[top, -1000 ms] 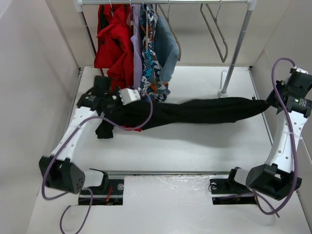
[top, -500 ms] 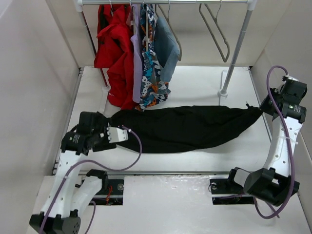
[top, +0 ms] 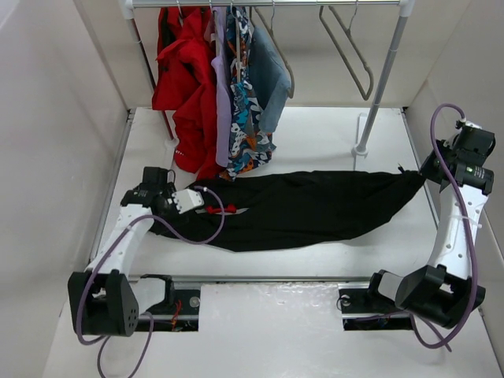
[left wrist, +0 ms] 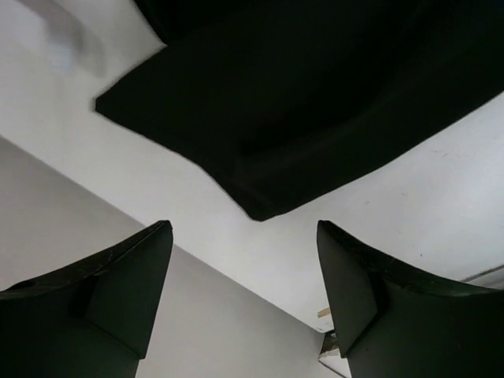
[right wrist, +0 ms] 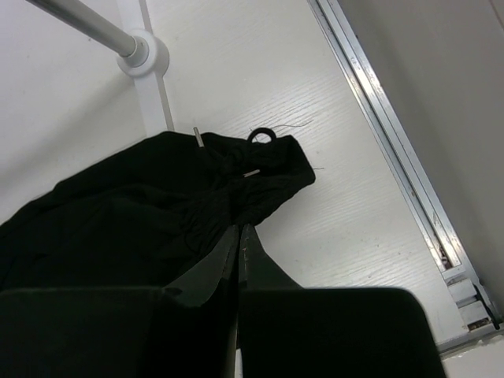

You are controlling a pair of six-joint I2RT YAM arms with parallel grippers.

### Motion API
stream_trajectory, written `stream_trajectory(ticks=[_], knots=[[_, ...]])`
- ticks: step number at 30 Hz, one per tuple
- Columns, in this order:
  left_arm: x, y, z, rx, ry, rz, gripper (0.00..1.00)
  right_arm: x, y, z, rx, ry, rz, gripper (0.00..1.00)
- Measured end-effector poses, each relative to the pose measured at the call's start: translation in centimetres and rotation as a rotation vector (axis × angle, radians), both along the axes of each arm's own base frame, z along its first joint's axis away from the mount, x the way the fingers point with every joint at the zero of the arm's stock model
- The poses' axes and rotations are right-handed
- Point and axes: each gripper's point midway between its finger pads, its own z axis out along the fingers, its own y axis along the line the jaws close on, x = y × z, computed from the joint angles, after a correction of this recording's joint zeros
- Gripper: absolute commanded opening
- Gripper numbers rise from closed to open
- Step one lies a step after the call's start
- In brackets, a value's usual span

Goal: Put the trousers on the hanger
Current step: Flatten out the trousers at the center of the board.

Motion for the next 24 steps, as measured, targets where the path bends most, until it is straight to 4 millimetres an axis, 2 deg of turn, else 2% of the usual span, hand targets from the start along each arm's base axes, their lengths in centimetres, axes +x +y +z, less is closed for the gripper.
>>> stream_trajectory(ticks=[4,7,11,12,15,18,20,22,24], knots=[[-1.0,1.6,-4.4,0.051,0.078,0.034,0.71,0.1,0.2,0.0,0.009,-0.005,0.013,0.00],[-1.0,2.3,-6.2,0.065,0.110,0.055,0.66,0.3,0.3,-0.1,0.012,-0.004,0.017,0.00],[-0.5,2.9,-7.3,0.069,0.083,0.077,0.27,0.4,0.3,-0.3,0.014,-0.005,0.019,0.00],[-0.6,3.1,-7.6,0.068,0.084,0.085,0.01,0.4,0.3,-0.4,0.015,-0.003,0.019,0.00],[-1.0,3.9,-8.0,0.060,0.090,0.127,0.00,0.4,0.3,-0.9,0.019,0.004,0.019,0.00],[-1.1,5.6,-7.5,0.056,0.069,0.203,0.00,0.4,0.3,-1.5,0.028,0.014,0.017,0.00],[-1.0,7.1,-6.2,0.056,0.045,0.256,0.00,0.4,0.4,-1.7,0.039,0.017,0.013,0.00],[-0.3,9.0,-3.7,0.068,0.002,0.315,0.00,0.4,0.5,-1.7,0.047,0.013,0.008,0.00],[1.0,11.1,0.0,0.090,-0.060,0.362,0.00,0.5,0.5,-1.7,0.058,0.005,-0.002,0.00]])
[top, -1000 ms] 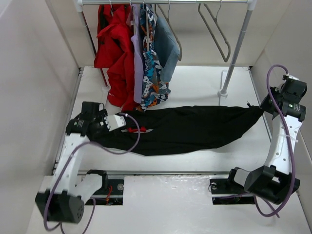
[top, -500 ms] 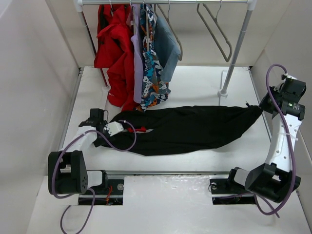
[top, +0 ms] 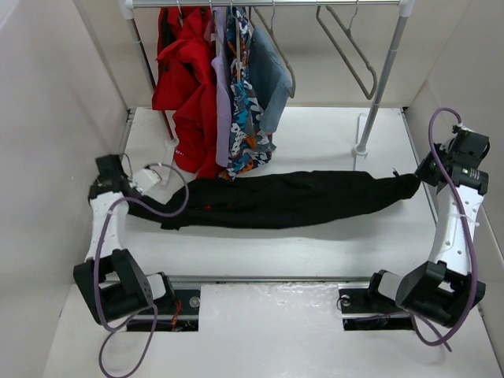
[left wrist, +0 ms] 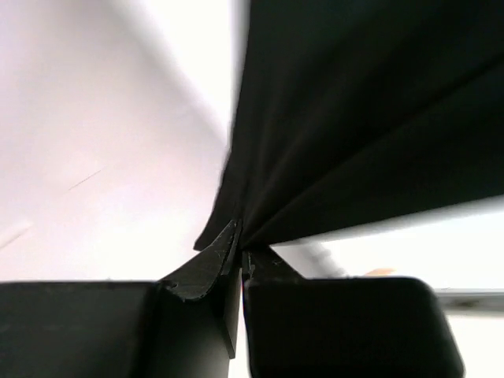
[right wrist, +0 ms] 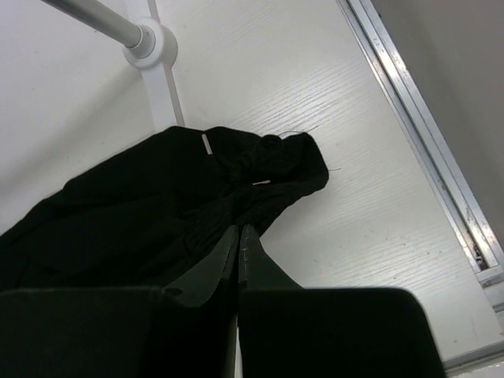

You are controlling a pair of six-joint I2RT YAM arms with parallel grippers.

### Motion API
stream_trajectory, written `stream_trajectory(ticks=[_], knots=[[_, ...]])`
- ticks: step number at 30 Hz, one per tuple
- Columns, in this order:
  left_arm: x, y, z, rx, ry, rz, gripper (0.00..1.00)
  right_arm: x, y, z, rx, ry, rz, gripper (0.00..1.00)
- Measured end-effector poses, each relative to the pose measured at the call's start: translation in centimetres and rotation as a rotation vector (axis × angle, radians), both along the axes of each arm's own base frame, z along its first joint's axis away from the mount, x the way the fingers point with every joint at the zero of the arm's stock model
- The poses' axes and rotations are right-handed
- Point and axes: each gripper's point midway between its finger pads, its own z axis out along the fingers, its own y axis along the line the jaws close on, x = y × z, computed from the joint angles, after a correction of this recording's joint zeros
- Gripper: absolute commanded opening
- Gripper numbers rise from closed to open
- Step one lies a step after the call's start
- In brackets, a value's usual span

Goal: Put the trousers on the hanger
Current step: Flatten out the trousers at the center of the board.

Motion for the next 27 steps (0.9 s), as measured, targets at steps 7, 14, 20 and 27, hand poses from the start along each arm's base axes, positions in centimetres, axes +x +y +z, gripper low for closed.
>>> stream_trajectory(ticks=[7,14,20,27], knots=[[-0.4,4.3,9.8,0.177,-0.112,0.094,0.00,-2.6,0.8,-2.4,0.064,-0.003,-0.074,0.00],[-7.2,2.7,1.8,0.123,0.188,0.131,0.00,-4.9,1.0,-5.8,0.140,0.021,-0.144,0.00],[-9.1,2.9,0.6,0.146,0.256,0.167,0.00,-5.4,1.2,-7.2,0.183,0.048,-0.162,0.00],[-11.8,3.9,0.1,0.239,0.358,0.207,0.00,-7.6,0.2,-6.6,0.148,0.051,-0.280,0.06]])
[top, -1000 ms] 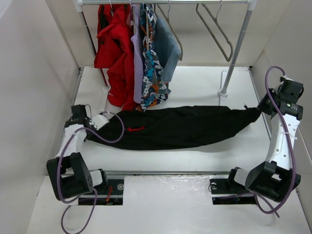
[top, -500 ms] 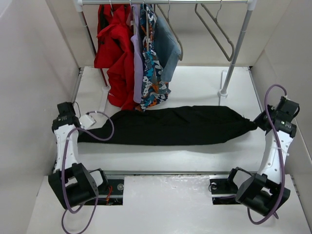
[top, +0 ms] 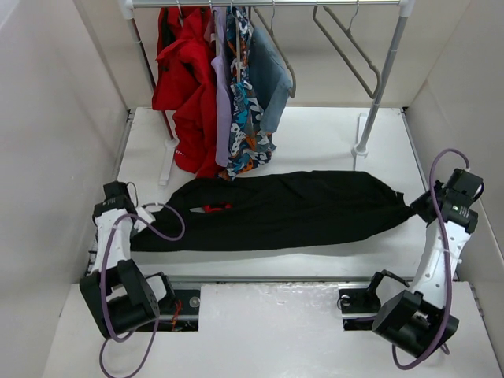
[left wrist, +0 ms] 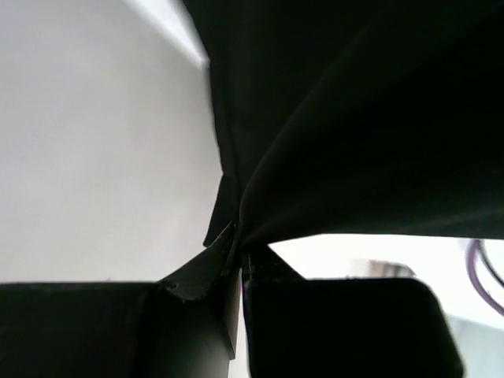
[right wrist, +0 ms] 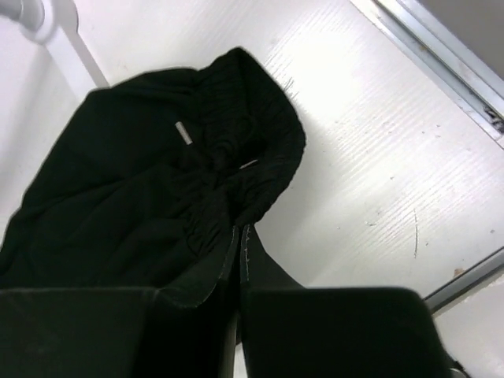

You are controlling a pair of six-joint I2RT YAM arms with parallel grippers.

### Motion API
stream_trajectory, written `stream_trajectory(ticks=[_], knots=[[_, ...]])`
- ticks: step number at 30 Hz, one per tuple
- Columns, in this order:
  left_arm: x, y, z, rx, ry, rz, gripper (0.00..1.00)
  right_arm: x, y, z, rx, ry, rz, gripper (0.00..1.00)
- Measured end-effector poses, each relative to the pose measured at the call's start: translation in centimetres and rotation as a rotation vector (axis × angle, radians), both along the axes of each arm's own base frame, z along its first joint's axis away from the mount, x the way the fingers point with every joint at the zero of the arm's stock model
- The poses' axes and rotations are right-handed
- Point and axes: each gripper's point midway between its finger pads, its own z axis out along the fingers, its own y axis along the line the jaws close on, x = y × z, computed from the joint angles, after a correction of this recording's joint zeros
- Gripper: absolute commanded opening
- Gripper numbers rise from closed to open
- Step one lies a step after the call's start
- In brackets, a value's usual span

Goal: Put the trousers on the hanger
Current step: Flatten out the trousers at the center of the board.

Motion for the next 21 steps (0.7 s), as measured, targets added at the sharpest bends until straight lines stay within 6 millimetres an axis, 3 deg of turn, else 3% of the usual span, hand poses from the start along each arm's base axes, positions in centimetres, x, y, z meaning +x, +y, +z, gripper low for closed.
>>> stream_trajectory(ticks=[1,2,3,6,8,12,14,18,21], knots=[[-0.7,-0.2,-0.6,-0.003,0.030,0.003,0.02,-0.2,-0.1,0.2,-0.002,-0.008,-0.023,0.15],[-1.4,-0.3,-1.1,-0.006,0.057,0.005,0.09,-0.3,-0.3,0.4,-0.003,-0.013,-0.046,0.49],[-2.3,-0.5,-1.6,-0.012,0.094,0.009,0.25,-0.5,-0.5,0.4,-0.002,-0.016,-0.072,0.67],[-3.7,-1.0,-2.2,-0.027,0.154,0.013,0.42,-1.0,-1.3,0.4,-0.019,-0.004,-0.136,0.99],[-3.9,-1.1,-2.0,-0.035,0.161,0.016,0.55,-1.7,-1.7,0.4,-0.035,0.011,-0.170,0.99],[-1.7,-0.5,0.4,-0.053,0.078,0.039,0.62,-2.6,-2.2,0.5,-0.057,0.036,-0.218,0.99],[1.1,0.1,2.6,-0.066,-0.021,0.050,0.62,-2.4,-2.3,0.8,-0.062,0.034,-0.210,0.99],[8.7,0.3,7.0,-0.163,-0.301,0.048,0.57,-0.6,-2.2,1.3,-0.059,0.006,-0.120,0.99],[13.5,-2.4,7.8,-0.302,-0.464,-0.012,0.59,0.3,-2.0,1.0,-0.060,0.013,-0.061,0.99]])
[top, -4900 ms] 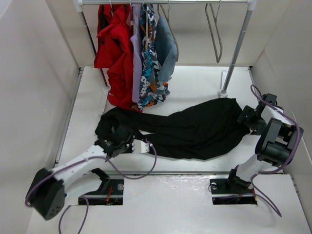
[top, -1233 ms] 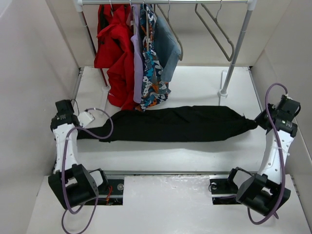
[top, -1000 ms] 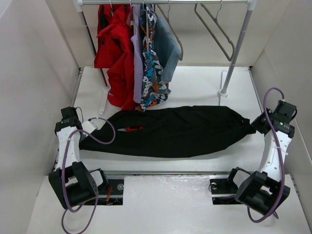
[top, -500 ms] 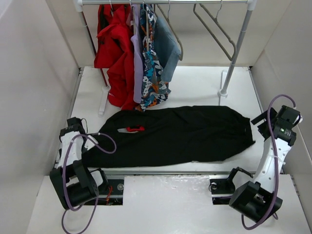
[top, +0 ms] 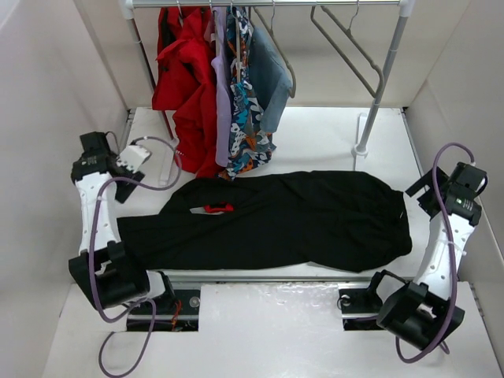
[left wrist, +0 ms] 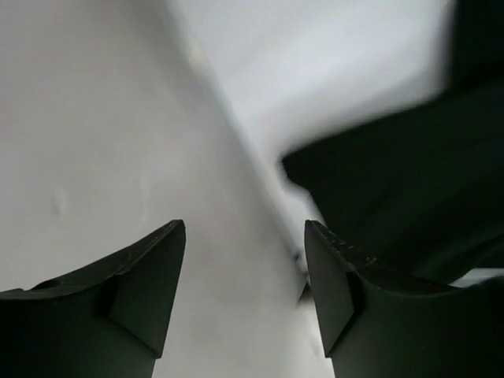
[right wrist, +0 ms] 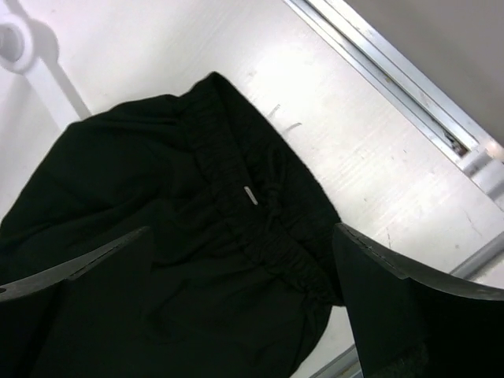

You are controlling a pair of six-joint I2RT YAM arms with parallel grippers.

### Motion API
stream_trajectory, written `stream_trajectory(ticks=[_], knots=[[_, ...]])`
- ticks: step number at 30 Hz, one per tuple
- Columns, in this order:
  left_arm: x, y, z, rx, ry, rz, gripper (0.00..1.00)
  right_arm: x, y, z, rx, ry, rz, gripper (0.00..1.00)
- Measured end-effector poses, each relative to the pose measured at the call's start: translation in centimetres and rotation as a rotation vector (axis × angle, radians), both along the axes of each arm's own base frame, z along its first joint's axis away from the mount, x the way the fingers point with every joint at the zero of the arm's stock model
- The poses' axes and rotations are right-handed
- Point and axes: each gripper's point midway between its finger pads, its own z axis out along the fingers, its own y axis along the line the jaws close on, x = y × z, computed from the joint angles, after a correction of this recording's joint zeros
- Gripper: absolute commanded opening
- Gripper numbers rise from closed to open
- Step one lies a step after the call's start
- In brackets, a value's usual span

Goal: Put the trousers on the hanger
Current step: Flatten out the trousers at the center of the board.

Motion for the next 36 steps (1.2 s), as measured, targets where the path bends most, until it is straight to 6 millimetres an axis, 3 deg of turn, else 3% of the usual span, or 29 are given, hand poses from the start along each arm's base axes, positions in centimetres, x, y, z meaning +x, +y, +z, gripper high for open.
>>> stream_trajectory(ticks=[5,8,11,15,19,22,26,29,31,36], knots=[[4.1,-8.1,-2.4,-0.244,-0.107,-0.133,0.62,2.8,0.8,0.8,-0.023,0.007,0.103,0.99],[5.0,-10.3,-4.4,-0.333,-0.100,-0.127,0.62,6.8,1.5,0.9,-0.023,0.023,0.182,0.99],[5.6,-11.3,-6.7,-0.389,-0.077,-0.097,0.62,10.8,1.6,-1.4,0.020,0.059,0.230,0.99],[5.6,-12.2,-9.2,-0.408,-0.037,-0.069,0.63,13.6,1.1,-6.8,0.109,0.155,0.230,0.99],[5.6,-13.7,-10.1,-0.421,-0.031,-0.071,0.63,14.3,1.3,-12.2,0.205,0.265,0.217,0.99],[5.6,-14.5,-10.7,-0.436,-0.027,-0.067,0.63,14.4,1.2,-14.5,0.240,0.320,0.190,0.99],[4.8,-14.9,-11.9,-0.456,0.000,-0.045,0.63,15.7,0.0,-13.8,0.206,0.314,0.153,0.99],[3.8,-15.2,-12.9,-0.469,0.032,-0.039,0.63,16.4,-1.0,-13.6,0.175,0.316,0.129,0.93],[3.1,-15.6,-13.1,-0.482,0.059,-0.043,0.63,16.5,-1.3,-14.0,0.169,0.331,0.121,0.86],[2.4,-16.8,-12.8,-0.525,0.095,-0.070,0.63,16.0,-1.8,-15.0,0.152,0.387,0.118,0.88]])
